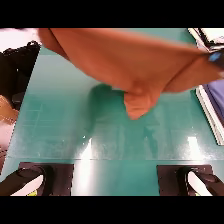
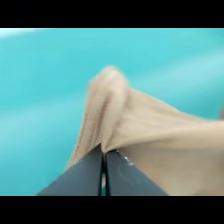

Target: Fold the shirts.

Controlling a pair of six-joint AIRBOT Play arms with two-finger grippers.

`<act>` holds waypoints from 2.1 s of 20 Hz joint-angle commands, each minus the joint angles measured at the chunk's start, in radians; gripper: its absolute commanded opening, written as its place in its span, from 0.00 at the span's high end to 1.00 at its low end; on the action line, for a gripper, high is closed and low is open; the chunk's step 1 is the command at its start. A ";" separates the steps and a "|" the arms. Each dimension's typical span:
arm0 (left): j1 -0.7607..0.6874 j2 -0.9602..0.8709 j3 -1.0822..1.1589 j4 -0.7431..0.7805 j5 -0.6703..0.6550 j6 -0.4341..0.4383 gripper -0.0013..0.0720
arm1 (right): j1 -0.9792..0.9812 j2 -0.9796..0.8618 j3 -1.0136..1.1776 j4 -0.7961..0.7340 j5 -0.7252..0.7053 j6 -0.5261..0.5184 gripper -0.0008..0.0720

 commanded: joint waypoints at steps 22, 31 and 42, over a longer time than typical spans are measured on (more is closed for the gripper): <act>0.001 -0.326 -0.137 0.040 -0.158 0.019 0.95 | 0.075 -0.563 0.302 -0.244 0.160 0.142 0.97; 0.015 -0.662 -0.169 0.053 0.163 0.003 0.95 | 0.178 -0.961 0.501 -0.238 0.027 0.140 0.96; 0.178 -0.480 -0.187 0.064 -0.329 -0.010 0.23 | 0.118 -0.774 0.447 -0.231 0.293 0.098 0.45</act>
